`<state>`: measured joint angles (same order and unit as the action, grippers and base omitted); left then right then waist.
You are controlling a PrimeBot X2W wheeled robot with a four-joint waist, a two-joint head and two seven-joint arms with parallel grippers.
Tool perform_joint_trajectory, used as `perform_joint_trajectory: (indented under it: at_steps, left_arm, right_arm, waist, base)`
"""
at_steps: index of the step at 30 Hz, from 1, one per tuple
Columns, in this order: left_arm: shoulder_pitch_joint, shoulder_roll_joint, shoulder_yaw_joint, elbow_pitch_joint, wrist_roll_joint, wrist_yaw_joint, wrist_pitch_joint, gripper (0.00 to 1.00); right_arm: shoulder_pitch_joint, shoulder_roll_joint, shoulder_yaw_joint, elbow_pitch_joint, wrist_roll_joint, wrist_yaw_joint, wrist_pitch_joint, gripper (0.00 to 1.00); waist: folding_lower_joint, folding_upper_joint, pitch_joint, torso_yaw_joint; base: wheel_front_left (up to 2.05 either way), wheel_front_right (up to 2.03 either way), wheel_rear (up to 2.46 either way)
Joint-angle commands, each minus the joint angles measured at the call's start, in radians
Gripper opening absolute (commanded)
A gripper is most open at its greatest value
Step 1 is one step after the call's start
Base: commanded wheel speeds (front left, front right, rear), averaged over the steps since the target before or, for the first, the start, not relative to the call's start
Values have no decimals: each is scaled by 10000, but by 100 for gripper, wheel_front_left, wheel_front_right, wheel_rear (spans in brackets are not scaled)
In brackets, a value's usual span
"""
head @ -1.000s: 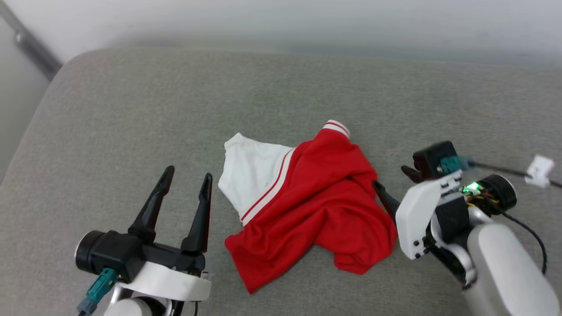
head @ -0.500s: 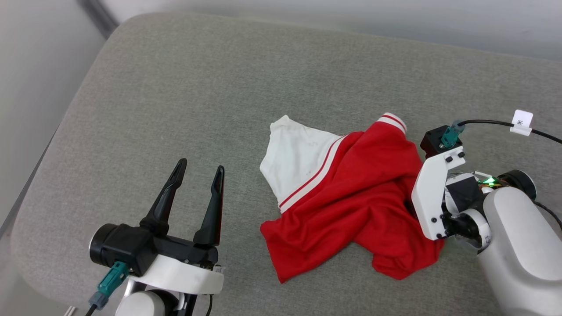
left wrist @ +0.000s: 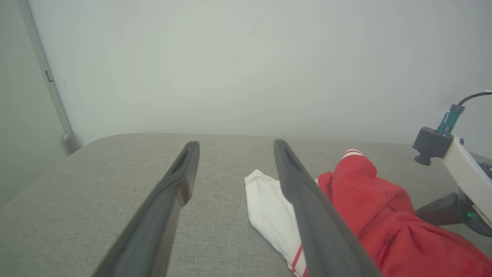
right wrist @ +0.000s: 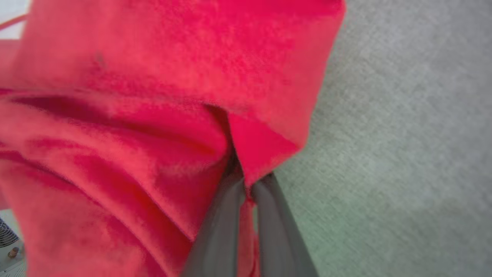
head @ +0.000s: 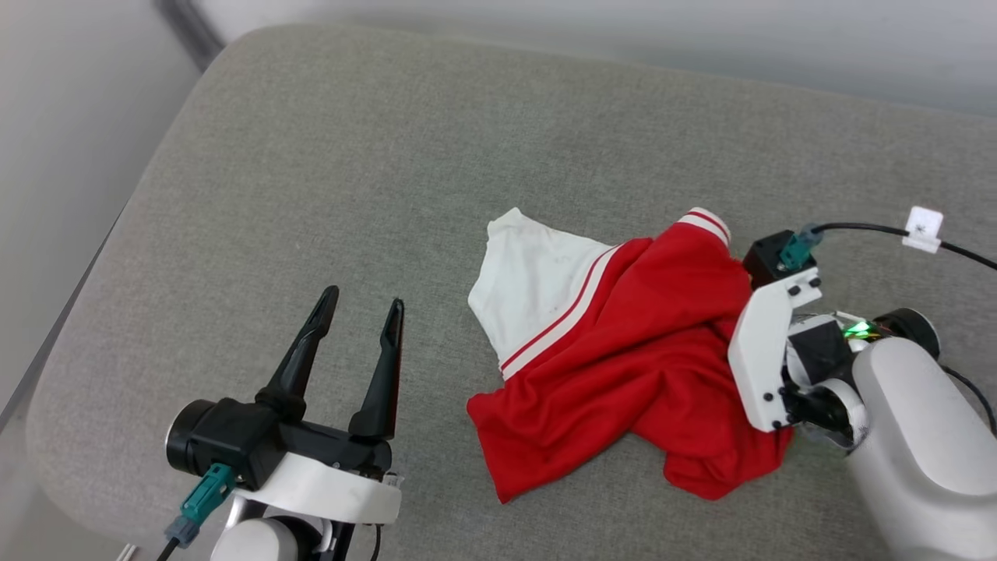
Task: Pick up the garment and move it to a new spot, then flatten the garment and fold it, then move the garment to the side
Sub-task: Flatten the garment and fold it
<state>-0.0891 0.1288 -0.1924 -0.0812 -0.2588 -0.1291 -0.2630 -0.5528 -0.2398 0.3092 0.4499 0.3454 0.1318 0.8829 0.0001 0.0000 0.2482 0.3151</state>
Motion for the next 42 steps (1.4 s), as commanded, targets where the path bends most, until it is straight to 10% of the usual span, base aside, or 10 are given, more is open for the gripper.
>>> perform_joint_trajectory:
  at_steps: [1, 16, 36, 37, 38, 39, 42]
  left_arm:
    - [45, 31, 39, 26, -23, -3, -26, 100]
    - [650, 137, 104, -28, -134, -5, -26, 100]
    - [351, 215, -440, 163, -398, -6, -26, 100]
    - [354, 218, -428, 188, -407, -6, -26, 100]
    - [354, 216, -405, 212, -404, -6, -26, 100]
    - [344, 213, -376, 230, -401, -6, -26, 100]
    - [344, 215, -284, 242, -388, -6, -26, 100]
  right_arm:
    - [415, -427, -6, 94, -6, -20, -141, 0]
    - [2010, -3119, -2823, -3137, -1339, -14, -394, 0]
    - [1638, -2435, -988, -598, -2218, -14, -1449, 0]
    - [1644, -2413, -879, -449, -2131, -11, -1506, 35]
    - [1630, -2368, -821, -312, -2001, -11, -1585, 47]
    - [1603, -2322, -802, -240, -1903, -11, -1696, 100]
    - [1457, -2231, -793, -206, -1496, -11, -2064, 100]
  waist:
    - [-1, 0, -195, -183]
    - [-1, 0, -1125, -1110]
    - [-1, 0, -515, -366]
    - [-1, 0, -540, -374]
    - [-1, 0, -571, -400]
    - [-1, 0, -606, -439]
    - [-1, 0, -768, -627]
  base:
    - [0, 0, 0]
    - [0, 0, 0]
    - [0, 0, 0]
    - [0, 0, 0]
    - [0, 0, 0]
    - [0, 0, 0]
    - [0, 0, 0]
